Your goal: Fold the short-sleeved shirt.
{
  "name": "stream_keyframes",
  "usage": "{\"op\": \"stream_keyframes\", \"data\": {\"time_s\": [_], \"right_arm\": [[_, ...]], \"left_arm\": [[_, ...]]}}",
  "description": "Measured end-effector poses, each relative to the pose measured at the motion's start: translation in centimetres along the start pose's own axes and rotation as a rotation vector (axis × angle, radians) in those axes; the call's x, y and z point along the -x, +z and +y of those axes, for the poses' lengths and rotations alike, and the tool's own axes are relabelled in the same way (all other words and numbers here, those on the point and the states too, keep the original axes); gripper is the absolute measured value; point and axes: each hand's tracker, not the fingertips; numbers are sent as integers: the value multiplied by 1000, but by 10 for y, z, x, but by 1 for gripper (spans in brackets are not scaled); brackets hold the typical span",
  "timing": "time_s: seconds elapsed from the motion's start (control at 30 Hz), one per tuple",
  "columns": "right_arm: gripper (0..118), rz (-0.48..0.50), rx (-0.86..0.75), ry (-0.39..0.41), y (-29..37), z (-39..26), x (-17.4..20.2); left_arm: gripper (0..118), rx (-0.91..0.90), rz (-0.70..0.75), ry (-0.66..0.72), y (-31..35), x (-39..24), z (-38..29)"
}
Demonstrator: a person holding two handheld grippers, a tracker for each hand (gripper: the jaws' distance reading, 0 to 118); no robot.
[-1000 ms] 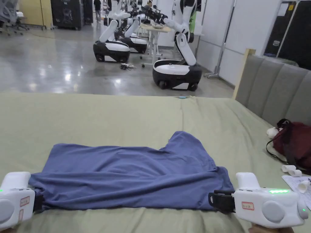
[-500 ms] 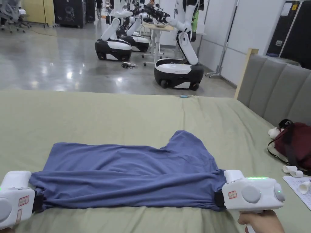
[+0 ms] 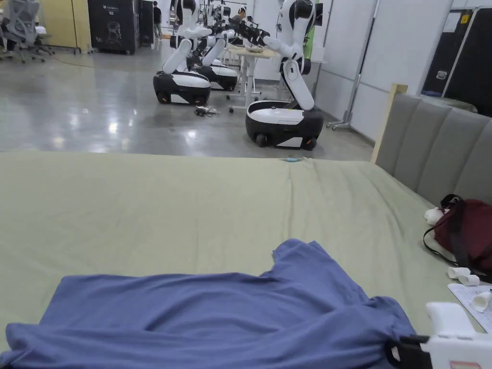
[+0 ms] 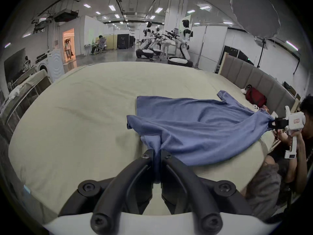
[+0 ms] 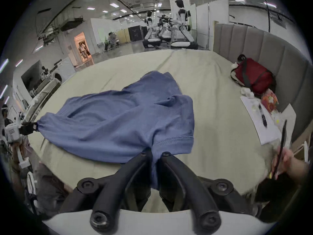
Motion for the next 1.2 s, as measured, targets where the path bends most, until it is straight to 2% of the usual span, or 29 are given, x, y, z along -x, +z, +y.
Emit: {"op": "stream_keyframes", "data": {"time_s": [0.17, 0.3, 0.33, 0.37, 0.4, 0.43, 0.47, 0.5, 0.53, 0.6, 0.63, 0.67, 0.7, 0.73, 0.77, 0.87, 0.97, 1.07, 1.17, 1.2], "right_arm": [[11, -21, 83, 17, -5, -45, 1], [12, -38, 81, 7, -27, -49, -2], [21, -35, 69, 6, -29, -48, -3], [38, -35, 38, 9, -29, -48, -3], [60, -40, 28, 7, -28, -46, -4], [80, -53, 19, 4, -24, -45, -4], [83, -63, 3, -4, -15, -45, -5], [83, -68, -39, -12, -2, -46, -4], [83, -73, -80, -17, 11, -46, -1], [83, -92, -193, -20, 49, -52, 10], [83, -83, -224, -23, 64, -54, 15], [82, -58, -261, -20, 80, -56, 23], [77, -24, -293, -8, 94, -59, 31], [40, -4, -307, 6, 101, -61, 36], [2, 6, -324, 17, 109, -64, 44], [2, -48, -366, 56, 117, -67, 65], [2, 2, -319, 58, 111, -66, 73], [2, 32, -304, 63, 105, -66, 79], [2, 42, -299, 76, 103, -67, 86], [2, 48, -295, 81, 101, -64, 87]], "left_arm": [[5, 55, -8, 34, 5, -3, -41], [5, 95, 7, 71, -15, -2, -55], [6, 88, 4, 74, -17, -1, -56], [10, 76, 7, 90, -19, 0, -57], [25, 64, 5, 96, -17, 1, -57], [77, 52, 8, 101, -15, 1, -55], [110, 46, 17, 101, -10, 2, -53], [118, 41, 12, 102, -6, 4, -51], [113, 19, -5, 111, 3, 3, -49], [112, -20, -15, 132, 23, 2, -42], [107, -40, -6, 131, 30, 0, -40], [94, -74, -6, 130, 38, -2, -37], [72, -94, -17, 119, 43, -5, -34], [25, -115, -17, 107, 48, -7, -31], [0, -140, -8, 95, 50, -11, -26], [0, -176, 36, 50, 48, -20, -9], [0, -177, 40, 33, 33, -24, 16], [0, -162, 82, 12, -2, -15, 50], [0, -171, 62, 19, -47, -2, 87], [4, -124, 54, 10, -68, 1, 100]]}}
